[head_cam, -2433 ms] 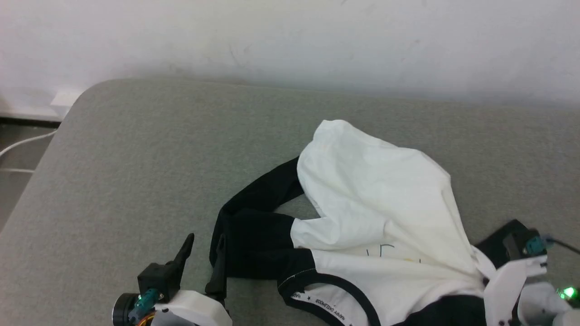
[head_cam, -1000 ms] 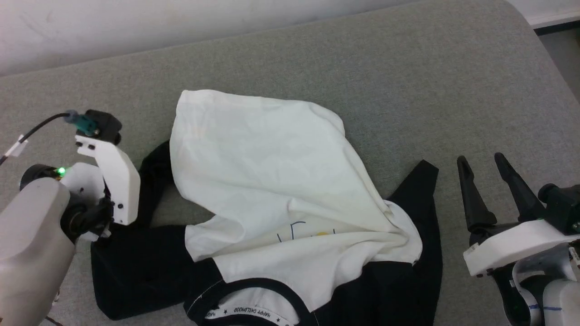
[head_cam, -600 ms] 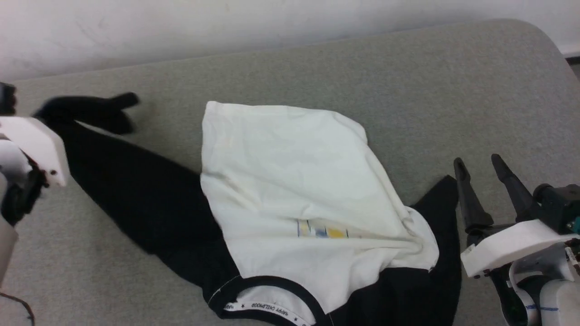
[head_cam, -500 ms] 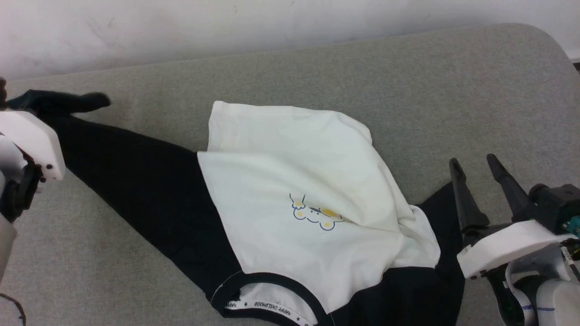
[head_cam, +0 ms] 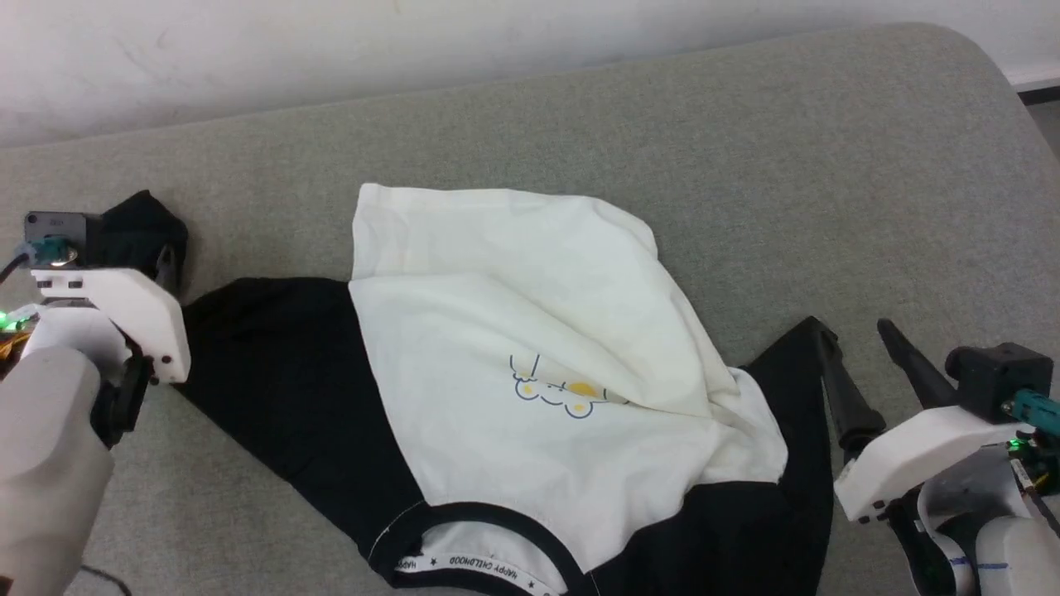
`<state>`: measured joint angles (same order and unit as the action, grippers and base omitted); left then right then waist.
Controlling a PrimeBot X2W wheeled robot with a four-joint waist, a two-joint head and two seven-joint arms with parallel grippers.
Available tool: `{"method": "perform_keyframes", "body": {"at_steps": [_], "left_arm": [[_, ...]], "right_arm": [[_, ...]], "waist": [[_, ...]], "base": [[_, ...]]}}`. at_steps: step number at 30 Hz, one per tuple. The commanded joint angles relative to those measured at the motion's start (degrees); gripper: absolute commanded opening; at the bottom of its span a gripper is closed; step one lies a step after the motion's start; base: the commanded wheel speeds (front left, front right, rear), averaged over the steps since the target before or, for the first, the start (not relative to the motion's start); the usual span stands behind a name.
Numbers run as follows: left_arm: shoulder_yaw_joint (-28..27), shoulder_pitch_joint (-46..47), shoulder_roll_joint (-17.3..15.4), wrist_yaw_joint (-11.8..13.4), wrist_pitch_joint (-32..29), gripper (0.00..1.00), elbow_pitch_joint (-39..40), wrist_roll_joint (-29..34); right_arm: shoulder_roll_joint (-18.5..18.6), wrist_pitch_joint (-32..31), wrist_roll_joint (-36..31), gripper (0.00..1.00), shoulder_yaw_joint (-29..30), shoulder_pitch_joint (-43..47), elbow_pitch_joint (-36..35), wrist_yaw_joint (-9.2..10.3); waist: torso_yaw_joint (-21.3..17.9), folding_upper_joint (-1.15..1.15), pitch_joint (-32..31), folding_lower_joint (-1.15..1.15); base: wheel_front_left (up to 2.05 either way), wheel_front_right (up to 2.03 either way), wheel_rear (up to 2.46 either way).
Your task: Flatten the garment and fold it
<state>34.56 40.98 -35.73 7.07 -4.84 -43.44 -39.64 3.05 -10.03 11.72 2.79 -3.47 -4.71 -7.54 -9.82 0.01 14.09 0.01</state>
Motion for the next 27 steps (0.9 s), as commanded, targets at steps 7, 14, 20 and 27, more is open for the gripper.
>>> {"method": "perform_keyframes", "body": {"at_steps": [7,14,20,27], "left_arm": [[-2.5,-2.3,2.8,-0.3,17.4,1.0,7.0,1.0],[-10.3,-13.5,5.8,0.9,19.8,1.0,28.9,7.4],[-18.0,-27.8,12.3,1.3,19.8,1.0,46.4,17.3],[-24.3,-36.2,19.8,-2.9,19.8,1.0,49.0,22.0]], "right_arm": [[3.1,-12.6,-0.9,1.0,4.0,0.7,3.6,0.05],[7.1,-21.6,0.3,1.0,4.4,-0.7,9.5,0.05],[8.4,-23.1,0.7,1.0,4.2,-1.6,16.5,0.05],[11.9,-19.9,-1.4,0.0,3.8,-3.9,21.8,0.05]], "waist": [[5.3,-0.01,-4.3,-0.01],[11.3,-0.01,-6.2,-0.01],[15.4,-0.01,-5.8,-0.01],[18.4,-0.01,-4.9,-0.01]], "base": [[0.0,0.0,0.0],[0.0,0.0,0.0],[0.0,0.0,0.0],[0.0,0.0,0.0]]}}
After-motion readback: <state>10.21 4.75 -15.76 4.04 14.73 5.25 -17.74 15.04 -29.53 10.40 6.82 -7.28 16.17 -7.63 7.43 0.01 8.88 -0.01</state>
